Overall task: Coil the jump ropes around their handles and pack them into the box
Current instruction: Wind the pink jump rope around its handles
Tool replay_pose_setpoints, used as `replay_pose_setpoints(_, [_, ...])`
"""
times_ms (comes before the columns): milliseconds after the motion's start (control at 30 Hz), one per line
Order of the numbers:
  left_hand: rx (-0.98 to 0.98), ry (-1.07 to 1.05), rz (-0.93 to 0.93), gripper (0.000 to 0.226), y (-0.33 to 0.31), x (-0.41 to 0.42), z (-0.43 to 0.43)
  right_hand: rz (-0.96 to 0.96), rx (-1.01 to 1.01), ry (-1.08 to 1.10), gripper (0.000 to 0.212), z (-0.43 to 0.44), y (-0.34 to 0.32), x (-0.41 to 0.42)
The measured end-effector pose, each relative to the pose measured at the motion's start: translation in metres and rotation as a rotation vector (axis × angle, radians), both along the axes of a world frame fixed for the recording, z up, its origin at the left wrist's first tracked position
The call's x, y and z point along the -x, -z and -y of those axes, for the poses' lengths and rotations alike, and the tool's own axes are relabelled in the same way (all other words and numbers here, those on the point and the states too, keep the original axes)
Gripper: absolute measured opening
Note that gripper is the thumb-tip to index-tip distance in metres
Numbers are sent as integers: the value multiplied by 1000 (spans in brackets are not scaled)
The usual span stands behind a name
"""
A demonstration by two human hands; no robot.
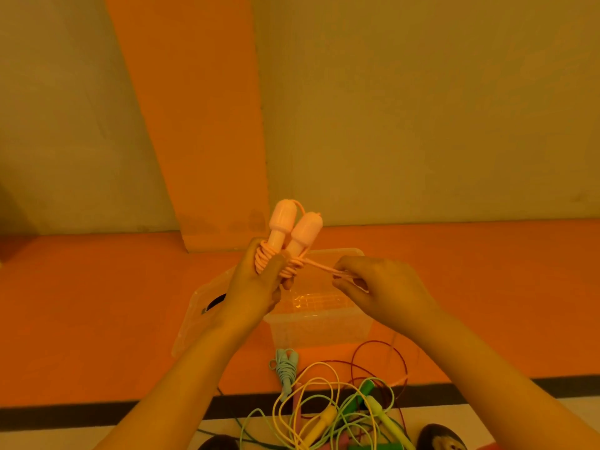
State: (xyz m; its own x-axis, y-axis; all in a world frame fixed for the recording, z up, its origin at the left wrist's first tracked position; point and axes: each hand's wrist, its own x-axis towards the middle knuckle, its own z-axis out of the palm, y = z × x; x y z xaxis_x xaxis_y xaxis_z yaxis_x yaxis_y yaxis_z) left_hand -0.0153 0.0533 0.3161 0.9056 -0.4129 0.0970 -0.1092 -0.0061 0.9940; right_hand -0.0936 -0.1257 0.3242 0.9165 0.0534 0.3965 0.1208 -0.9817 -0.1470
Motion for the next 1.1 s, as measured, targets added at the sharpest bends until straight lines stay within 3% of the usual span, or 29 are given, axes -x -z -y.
replay_pose_setpoints(167, [-296,39,133,9,8,-2,3,140,163,-129,12,1,1,-4])
replay_pose_setpoints(267, [-612,334,122,12,11,-4,0,50,149,-245,15,-2,2,-4])
replay_pose_setpoints(333, [-701,495,162,20,10,-4,-2,-26,126,-324,17,-4,3,-4])
replay_pose_setpoints(467, [-779,578,254,47,11,2,1,-175,-38,-382,16,-3,0,-2])
replay_pose_setpoints(633, [-748,581,292,40,8,6,-1,-203,-131,-352,16,-5,2,0])
replay_pose_setpoints(767, [-939,572,439,52,7,9,-3,-295,-197,-319,21,-11,2,2])
replay_pose_setpoints(867, [-996,557,540,48,9,9,-3,-326,-221,-328,20,-12,2,2])
replay_pose_setpoints(1100, [-845,573,503,40,10,5,-12,-274,-453,-353,28,-7,9,3])
